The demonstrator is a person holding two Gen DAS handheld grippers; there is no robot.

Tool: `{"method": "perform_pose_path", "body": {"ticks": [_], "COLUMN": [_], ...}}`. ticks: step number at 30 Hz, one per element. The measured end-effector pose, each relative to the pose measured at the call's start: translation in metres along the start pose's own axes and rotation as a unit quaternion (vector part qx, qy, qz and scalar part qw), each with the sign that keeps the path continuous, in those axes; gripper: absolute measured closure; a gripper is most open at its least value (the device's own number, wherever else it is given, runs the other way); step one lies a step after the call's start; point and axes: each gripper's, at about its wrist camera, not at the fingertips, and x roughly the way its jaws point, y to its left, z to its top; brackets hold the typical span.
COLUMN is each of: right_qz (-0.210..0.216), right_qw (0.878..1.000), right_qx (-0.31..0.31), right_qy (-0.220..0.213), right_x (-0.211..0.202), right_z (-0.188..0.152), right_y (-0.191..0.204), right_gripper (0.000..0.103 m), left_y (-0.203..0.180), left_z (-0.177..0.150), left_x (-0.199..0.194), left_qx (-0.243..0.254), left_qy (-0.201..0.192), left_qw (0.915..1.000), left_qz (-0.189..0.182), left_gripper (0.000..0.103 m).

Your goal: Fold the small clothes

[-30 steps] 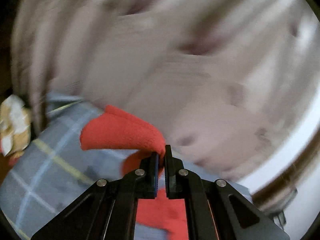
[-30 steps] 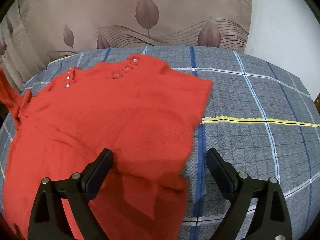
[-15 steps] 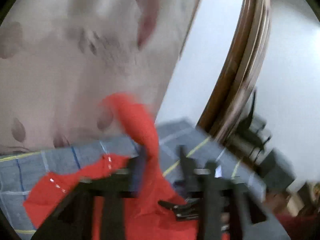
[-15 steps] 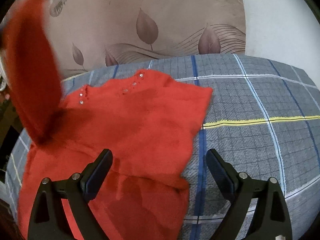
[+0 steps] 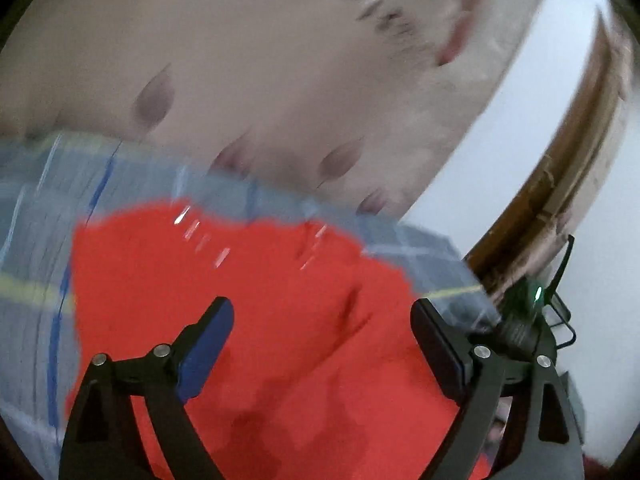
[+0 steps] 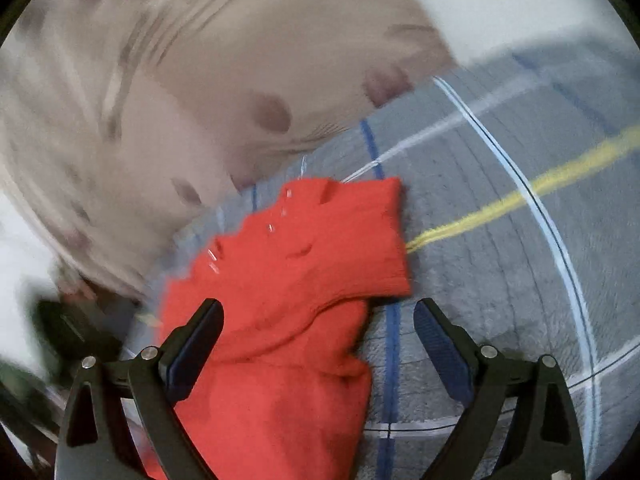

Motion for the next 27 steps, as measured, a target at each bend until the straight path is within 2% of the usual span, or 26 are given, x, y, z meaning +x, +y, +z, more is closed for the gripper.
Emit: {"method": "perform_pose_path", "body": {"ticks": [1,3,6,9,10,11,12,13,16,19,23,25,27], "right_qz": [0.020,0.050,0.029,0.008,0.002,-0.006,-0.025,-0.039,-0.062,-0.065,-0.043,-0.013,0.057], "right_qw": [0.999,0.996,0.996,0.997,0.998,0.997,0.995,0.993,0.994,0.996,0.997,0.998,0.997], "right_qx": [0.040,0.074,0.083,0.065,0.051,0.046,0.047,0.052,0.029,0.010,-0.021,-0.043,-0.052], "right_qy": [-0.007,-0.024,-0.005,0.030,0.048,0.063,0.089,0.101,0.082,0.061,0.055,0.042,-0.003], "right_x": [-0.003,-0.009,0.004,0.025,0.034,0.042,0.052,0.055,0.049,0.041,0.050,0.046,0.024], "right_z": [0.004,0.012,0.025,0.032,0.032,0.032,0.031,0.028,0.031,0.038,0.054,0.064,0.074], "right_y": [-0.014,-0.024,-0.028,-0.017,-0.012,-0.010,-0.010,-0.012,-0.004,0.014,0.061,0.091,0.114], "right_gripper": [0.010,0.010,0.010,0.010,0.025,0.060,0.077,0.087,0.090,0.092,0.093,0.093,0.094], "left_y": [0.009,0.038,0.054,0.049,0.046,0.044,0.043,0.043,0.043,0.044,0.042,0.043,0.043], "left_z": [-0.007,-0.026,-0.041,-0.053,-0.055,-0.059,-0.062,-0.063,-0.063,-0.064,-0.064,-0.064,-0.064], "left_x": [0.000,-0.004,-0.011,-0.019,-0.020,-0.020,-0.018,-0.016,-0.017,-0.016,-0.016,-0.015,-0.015], "left_qx": [-0.010,-0.053,-0.082,-0.063,-0.053,-0.042,-0.038,-0.041,-0.045,-0.050,-0.050,-0.050,-0.053], "left_qy": [0.008,0.021,0.016,0.009,0.010,0.012,0.017,0.024,0.020,0.021,0.018,0.019,0.019], "left_qw": [0.9999,0.9983,0.9960,0.9969,0.9976,0.9984,0.9987,0.9983,0.9982,0.9980,0.9983,0.9984,0.9983], "left_qz": [0.002,-0.008,-0.033,-0.046,-0.043,-0.035,-0.030,-0.034,-0.033,-0.031,-0.026,-0.019,-0.014], "left_gripper": [0.013,0.013,0.013,0.013,0.013,0.013,0.013,0.013,0.013,0.013,0.013,0.013,0.013]}}
